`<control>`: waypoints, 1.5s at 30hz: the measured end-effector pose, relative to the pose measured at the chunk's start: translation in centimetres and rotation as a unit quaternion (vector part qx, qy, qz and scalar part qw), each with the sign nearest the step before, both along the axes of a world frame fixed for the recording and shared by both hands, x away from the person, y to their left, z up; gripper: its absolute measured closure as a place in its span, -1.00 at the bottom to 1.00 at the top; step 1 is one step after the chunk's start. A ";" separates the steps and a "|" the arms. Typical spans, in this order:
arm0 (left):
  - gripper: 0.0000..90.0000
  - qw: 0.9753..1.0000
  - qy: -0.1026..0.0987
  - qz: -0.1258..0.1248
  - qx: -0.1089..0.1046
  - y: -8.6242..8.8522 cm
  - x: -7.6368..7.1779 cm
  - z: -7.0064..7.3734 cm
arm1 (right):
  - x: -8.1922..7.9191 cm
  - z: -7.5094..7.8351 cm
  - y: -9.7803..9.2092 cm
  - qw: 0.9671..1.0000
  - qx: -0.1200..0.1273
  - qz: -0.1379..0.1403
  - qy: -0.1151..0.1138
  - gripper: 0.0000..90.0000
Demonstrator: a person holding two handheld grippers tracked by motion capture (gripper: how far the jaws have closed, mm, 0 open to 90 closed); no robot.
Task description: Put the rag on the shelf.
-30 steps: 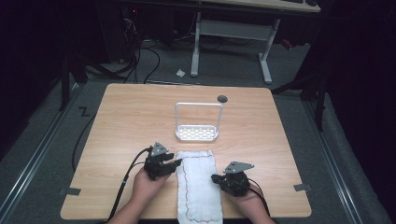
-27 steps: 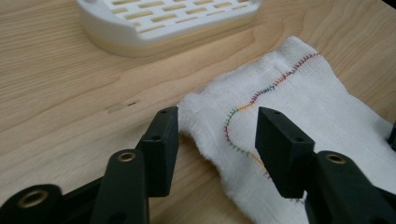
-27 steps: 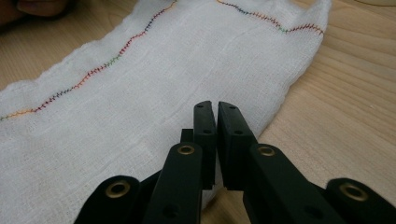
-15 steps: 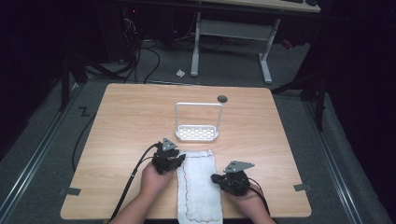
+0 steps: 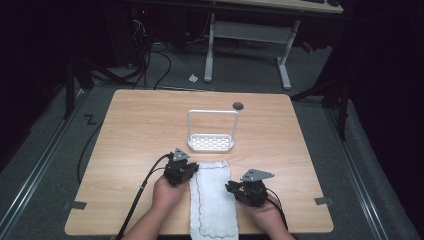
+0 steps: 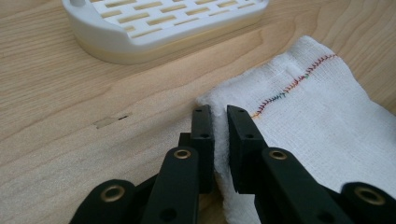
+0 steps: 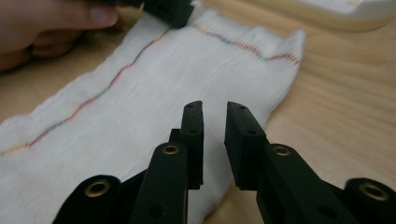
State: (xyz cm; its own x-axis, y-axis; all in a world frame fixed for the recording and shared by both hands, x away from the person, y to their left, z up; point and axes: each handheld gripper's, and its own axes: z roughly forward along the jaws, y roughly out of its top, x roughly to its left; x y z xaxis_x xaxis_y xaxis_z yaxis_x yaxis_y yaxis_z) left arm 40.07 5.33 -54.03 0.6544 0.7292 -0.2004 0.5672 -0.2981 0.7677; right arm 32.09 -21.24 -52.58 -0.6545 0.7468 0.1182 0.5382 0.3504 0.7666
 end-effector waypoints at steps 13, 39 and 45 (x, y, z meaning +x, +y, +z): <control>0.82 1.000 0.016 -0.002 -0.015 0.4 0.2 -0.1 | 7.0 0.0 1.4 0.997 -0.005 -0.081 0.014 0.49; 0.81 1.000 0.019 0.000 -0.020 0.4 0.1 -0.1 | 6.8 -1.3 1.9 0.998 0.003 -0.066 0.013 0.78; 0.83 1.000 0.020 -0.004 -0.021 0.5 0.1 -0.1 | 6.8 -1.2 1.9 0.998 0.004 -0.060 0.013 0.90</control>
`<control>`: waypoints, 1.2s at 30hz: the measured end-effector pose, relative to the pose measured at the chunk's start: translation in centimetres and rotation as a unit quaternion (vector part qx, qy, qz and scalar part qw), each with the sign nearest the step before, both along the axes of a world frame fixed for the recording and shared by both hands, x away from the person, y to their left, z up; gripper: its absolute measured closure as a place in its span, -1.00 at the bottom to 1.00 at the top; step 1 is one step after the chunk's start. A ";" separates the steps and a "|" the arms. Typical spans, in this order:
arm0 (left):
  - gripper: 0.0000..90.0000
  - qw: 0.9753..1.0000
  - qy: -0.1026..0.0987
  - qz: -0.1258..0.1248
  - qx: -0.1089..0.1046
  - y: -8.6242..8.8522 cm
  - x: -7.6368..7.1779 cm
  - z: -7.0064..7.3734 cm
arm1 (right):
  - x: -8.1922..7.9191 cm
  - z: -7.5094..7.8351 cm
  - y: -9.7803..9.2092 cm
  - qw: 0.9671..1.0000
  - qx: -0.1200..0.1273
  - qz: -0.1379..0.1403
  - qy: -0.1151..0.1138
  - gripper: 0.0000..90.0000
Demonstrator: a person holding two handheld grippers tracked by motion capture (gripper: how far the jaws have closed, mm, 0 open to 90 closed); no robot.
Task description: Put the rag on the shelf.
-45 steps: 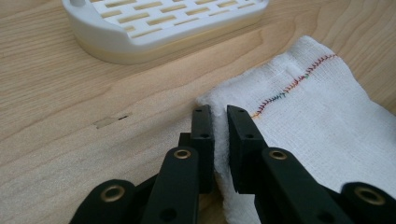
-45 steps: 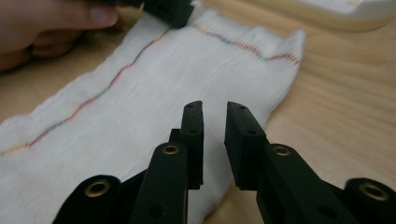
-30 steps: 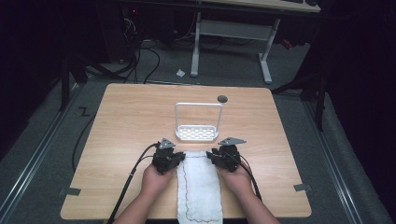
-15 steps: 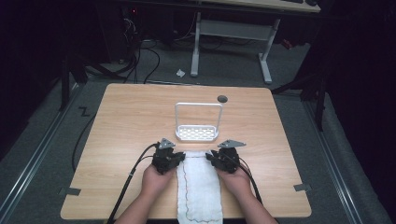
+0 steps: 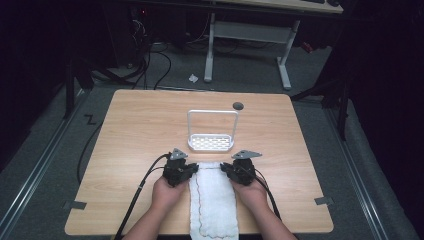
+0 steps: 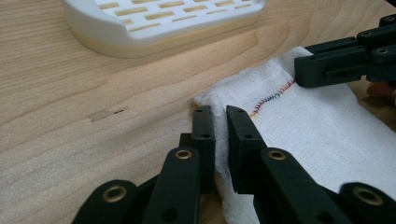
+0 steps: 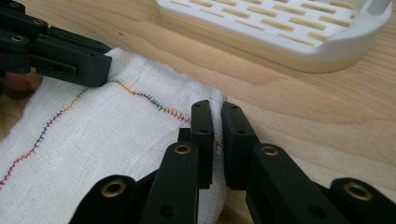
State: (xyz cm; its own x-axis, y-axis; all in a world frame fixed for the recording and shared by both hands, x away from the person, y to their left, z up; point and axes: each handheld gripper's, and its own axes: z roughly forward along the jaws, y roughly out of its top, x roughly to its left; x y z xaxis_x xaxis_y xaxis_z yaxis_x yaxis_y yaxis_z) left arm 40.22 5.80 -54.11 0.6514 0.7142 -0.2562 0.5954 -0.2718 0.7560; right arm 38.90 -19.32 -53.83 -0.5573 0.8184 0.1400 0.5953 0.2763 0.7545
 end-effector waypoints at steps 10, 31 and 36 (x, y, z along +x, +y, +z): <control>0.85 0.999 -0.015 -0.001 -0.038 0.4 -0.5 1.0 | -1.3 1.5 -0.3 0.999 0.006 0.002 -0.044 0.91; 0.85 0.988 -0.107 0.023 -0.111 1.1 -2.7 7.1 | -3.4 7.2 -0.2 0.991 0.037 -0.017 -0.131 0.91; 0.85 0.984 -0.131 0.023 -0.117 1.2 -2.7 9.2 | -3.2 9.3 -0.4 0.987 0.047 -0.018 -0.153 0.91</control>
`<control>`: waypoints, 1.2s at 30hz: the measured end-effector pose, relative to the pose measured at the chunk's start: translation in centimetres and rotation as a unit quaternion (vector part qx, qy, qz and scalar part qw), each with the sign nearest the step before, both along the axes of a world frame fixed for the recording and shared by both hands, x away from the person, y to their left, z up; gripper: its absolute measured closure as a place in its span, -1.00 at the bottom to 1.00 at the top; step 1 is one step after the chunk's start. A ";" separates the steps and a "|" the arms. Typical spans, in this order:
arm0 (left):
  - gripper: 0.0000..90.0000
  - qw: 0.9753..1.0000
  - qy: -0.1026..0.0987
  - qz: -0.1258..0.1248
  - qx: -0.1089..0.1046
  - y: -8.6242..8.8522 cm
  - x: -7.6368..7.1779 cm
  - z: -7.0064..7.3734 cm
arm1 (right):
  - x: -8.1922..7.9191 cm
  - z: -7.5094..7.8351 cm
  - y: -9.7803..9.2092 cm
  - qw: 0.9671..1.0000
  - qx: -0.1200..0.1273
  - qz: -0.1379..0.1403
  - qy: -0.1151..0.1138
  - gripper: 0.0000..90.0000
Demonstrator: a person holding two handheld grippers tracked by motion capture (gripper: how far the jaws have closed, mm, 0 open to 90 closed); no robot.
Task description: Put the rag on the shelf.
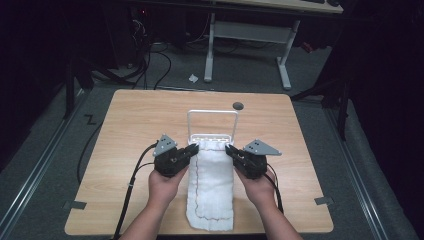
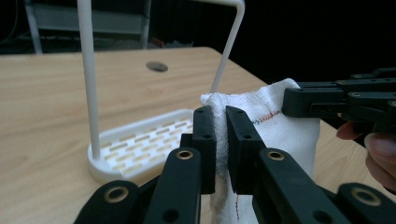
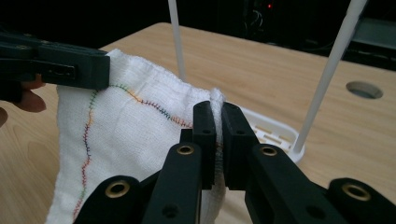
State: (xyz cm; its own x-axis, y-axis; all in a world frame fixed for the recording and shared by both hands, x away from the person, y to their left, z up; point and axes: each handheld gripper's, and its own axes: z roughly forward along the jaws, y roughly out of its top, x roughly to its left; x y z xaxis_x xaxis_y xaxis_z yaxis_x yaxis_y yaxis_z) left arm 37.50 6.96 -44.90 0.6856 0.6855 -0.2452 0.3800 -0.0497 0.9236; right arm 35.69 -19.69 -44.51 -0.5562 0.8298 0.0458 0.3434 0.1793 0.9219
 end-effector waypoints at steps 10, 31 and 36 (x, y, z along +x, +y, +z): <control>0.85 0.998 -0.056 0.005 -0.007 0.0 0.2 4.8 | 0.2 4.4 0.0 0.998 0.013 -0.007 -0.064 0.91; 0.86 0.992 -0.125 0.003 -0.002 -0.9 0.8 11.3 | 0.5 10.1 -1.1 0.992 0.038 -0.012 -0.119 0.91; 0.86 0.991 -0.131 0.003 0.003 -1.1 1.0 11.9 | 0.7 10.9 -1.3 0.992 0.037 -0.014 -0.121 0.91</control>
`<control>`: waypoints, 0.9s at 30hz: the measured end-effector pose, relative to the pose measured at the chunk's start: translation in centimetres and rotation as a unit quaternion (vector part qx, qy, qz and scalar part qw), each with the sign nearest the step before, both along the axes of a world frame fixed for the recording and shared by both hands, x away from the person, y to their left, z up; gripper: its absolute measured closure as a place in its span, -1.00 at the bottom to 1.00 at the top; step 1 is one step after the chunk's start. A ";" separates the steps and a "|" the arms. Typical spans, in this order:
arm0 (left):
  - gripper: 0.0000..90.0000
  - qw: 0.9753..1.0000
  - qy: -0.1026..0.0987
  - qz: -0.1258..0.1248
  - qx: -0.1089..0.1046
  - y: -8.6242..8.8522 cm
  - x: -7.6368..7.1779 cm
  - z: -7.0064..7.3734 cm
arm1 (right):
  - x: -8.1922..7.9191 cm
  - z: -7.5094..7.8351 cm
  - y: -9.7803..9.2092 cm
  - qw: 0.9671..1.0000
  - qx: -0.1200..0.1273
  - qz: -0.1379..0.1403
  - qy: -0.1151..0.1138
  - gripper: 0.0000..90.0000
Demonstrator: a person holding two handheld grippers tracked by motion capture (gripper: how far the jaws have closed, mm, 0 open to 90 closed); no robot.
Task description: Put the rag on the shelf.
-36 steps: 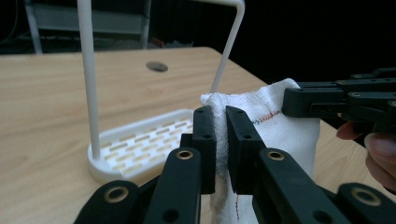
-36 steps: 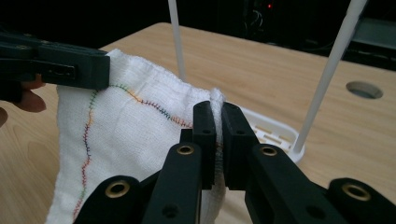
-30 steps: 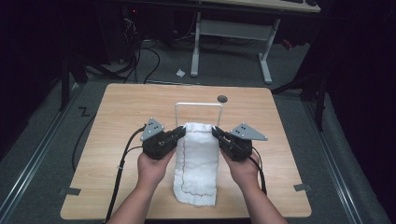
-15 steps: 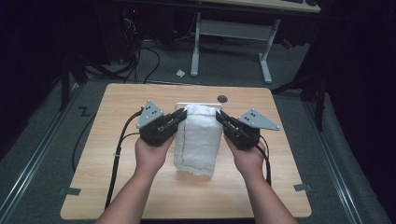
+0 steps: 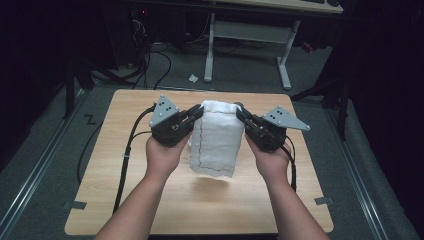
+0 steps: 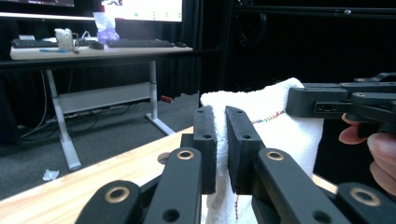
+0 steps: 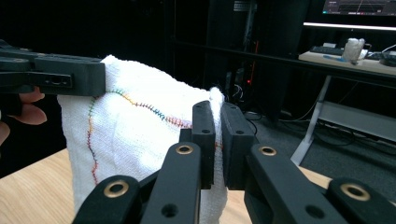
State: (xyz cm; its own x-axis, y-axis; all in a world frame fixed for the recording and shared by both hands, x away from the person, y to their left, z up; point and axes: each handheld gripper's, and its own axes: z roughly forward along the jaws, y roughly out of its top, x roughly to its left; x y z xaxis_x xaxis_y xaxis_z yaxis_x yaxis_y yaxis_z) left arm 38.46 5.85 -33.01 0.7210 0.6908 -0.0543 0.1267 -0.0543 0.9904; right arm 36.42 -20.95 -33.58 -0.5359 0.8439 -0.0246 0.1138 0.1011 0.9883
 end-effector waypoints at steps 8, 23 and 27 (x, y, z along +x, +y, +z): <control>0.86 1.000 -0.005 0.017 0.017 -0.2 2.6 1.4 | 1.4 2.1 0.2 1.000 0.005 -0.004 -0.012 0.91; 0.86 0.999 -0.012 0.033 0.011 -0.3 8.2 2.3 | 8.3 3.1 0.4 0.999 0.031 -0.013 0.015 0.91; 0.86 0.999 -0.013 0.038 0.014 -0.3 8.9 2.5 | 9.3 3.4 0.4 0.999 0.032 -0.010 0.022 0.91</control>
